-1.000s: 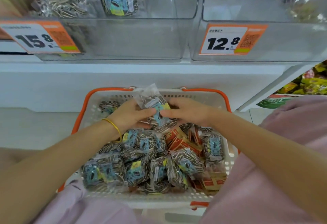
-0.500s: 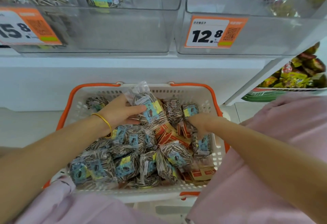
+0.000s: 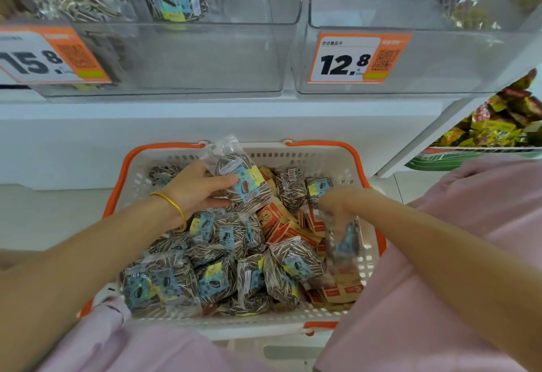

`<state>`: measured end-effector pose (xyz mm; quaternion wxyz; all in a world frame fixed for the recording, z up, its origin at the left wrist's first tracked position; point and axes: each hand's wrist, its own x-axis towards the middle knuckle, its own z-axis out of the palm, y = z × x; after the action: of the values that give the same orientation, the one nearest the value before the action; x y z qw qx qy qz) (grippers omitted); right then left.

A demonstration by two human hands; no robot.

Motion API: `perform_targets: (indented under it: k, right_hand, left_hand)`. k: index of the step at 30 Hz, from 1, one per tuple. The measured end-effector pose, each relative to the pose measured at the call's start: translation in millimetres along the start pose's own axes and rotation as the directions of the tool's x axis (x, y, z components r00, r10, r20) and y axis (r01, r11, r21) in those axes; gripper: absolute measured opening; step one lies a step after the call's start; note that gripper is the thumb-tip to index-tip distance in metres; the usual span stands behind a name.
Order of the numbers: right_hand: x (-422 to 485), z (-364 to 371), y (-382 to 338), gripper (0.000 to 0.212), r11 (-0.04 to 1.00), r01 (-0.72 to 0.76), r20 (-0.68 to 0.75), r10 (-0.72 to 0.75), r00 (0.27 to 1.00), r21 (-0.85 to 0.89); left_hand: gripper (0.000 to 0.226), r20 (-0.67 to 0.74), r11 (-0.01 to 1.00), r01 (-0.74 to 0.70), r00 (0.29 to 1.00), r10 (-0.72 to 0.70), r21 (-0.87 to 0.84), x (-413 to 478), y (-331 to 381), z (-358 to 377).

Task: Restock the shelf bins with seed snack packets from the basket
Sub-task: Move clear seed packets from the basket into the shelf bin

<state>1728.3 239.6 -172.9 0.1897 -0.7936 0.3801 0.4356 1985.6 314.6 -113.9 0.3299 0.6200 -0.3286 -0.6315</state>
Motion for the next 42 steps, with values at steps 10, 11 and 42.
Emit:
perform_targets:
  k: [10, 11, 42]
  right_hand:
    - [-50.0, -68.7, -28.4, 0.040, 0.183, 0.435, -0.472, 0.327, 0.819, 0.882]
    - [-50.1, -68.5, -30.6, 0.042, 0.031, 0.403, -0.393, 0.297, 0.870, 0.915]
    - [-41.9, -64.5, -93.9, 0.072, -0.157, 0.633, -0.620, 0.127, 0.774, 0.758]
  left_hand:
    - [0.071, -0.405, 0.954, -0.067, 0.912, -0.060, -0.292, 2.7, -5.0, -11.0]
    - [0.071, -0.420, 0.936, -0.080, 0.904, -0.076, -0.342, 2.0, -4.6, -13.4]
    - [0.056, 0.144, 0.954, -0.146, 0.983, 0.111, 0.262, -43.9, 21.3, -12.6]
